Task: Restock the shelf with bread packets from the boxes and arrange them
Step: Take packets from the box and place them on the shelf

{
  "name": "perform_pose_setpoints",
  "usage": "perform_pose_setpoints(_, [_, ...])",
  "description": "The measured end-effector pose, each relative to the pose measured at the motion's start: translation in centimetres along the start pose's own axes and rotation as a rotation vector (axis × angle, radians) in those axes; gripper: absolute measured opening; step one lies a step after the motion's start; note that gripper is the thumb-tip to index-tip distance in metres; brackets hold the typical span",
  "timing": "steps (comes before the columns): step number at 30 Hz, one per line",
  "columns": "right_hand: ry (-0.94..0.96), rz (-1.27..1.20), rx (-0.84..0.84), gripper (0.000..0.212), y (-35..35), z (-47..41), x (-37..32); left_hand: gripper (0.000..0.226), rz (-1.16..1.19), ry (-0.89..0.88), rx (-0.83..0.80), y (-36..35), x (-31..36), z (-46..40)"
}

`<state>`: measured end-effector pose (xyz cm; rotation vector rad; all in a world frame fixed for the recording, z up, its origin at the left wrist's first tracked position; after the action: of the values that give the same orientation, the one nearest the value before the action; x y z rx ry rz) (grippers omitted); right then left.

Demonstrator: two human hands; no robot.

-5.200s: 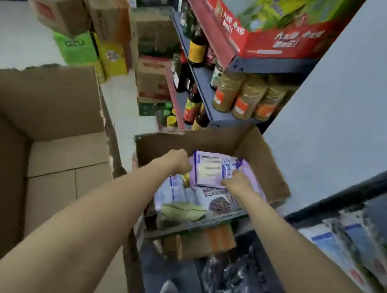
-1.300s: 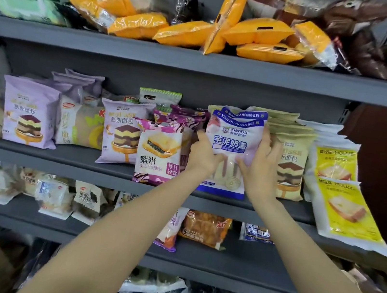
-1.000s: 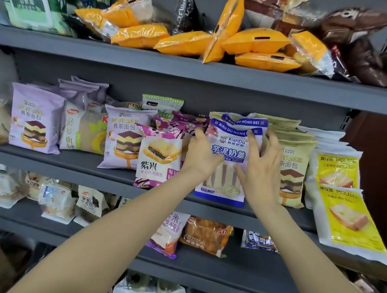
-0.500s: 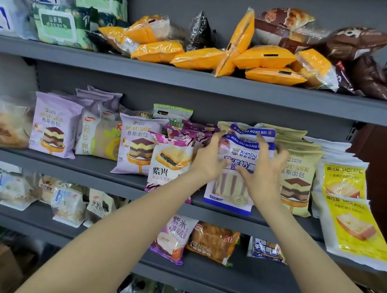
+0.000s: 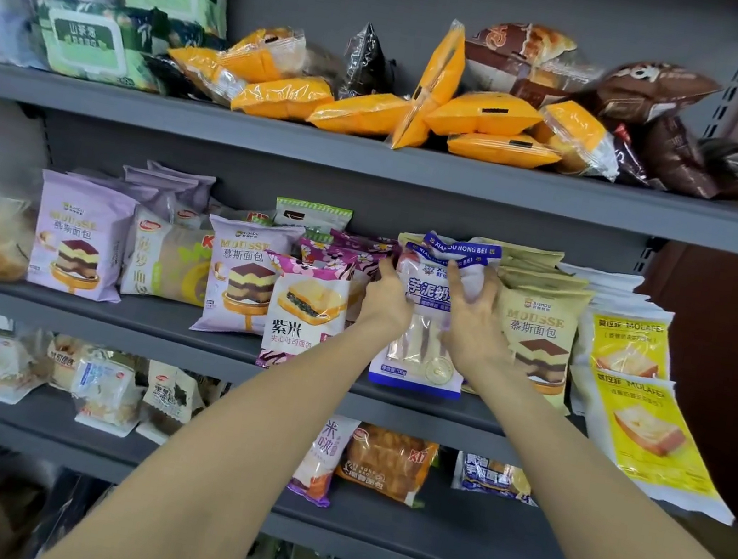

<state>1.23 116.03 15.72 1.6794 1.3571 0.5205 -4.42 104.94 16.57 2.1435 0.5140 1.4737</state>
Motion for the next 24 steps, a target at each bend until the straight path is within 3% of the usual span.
perform_pose_setpoints(7, [0.007,-0.017,-0.024,0.094,-0.1,-0.3,0.0,0.050,-0.097,0.002,-0.050,0.0,0.1,-0.7])
perform_pose_setpoints(12, [0.051,0.019,0.088,0.095,1.0,0.5,-0.4,0.065,-0.020,-0.063,0.004,0.6,0.4,-0.3])
perform_pose_setpoints(18, [0.032,0.023,0.098,0.093,1.2,0.7,-0.4,0.070,-0.032,-0.126,0.021,1.2,0.9,0.0])
perform_pose_setpoints(24, [0.035,-0.057,0.156,0.076,3.0,1.2,-1.7,0.058,-0.066,-0.211,0.073,2.7,1.7,0.6])
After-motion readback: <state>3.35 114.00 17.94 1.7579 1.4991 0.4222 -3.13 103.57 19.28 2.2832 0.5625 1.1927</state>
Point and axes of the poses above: each hand's wrist, its own z-axis away from the middle knuckle, its own y-axis out of the back of the hand, x = y × z, the point moved 7 cm from there along -z, towards the middle knuckle, and after that the axes turned 10 degrees about x, right-handed, at the moved point
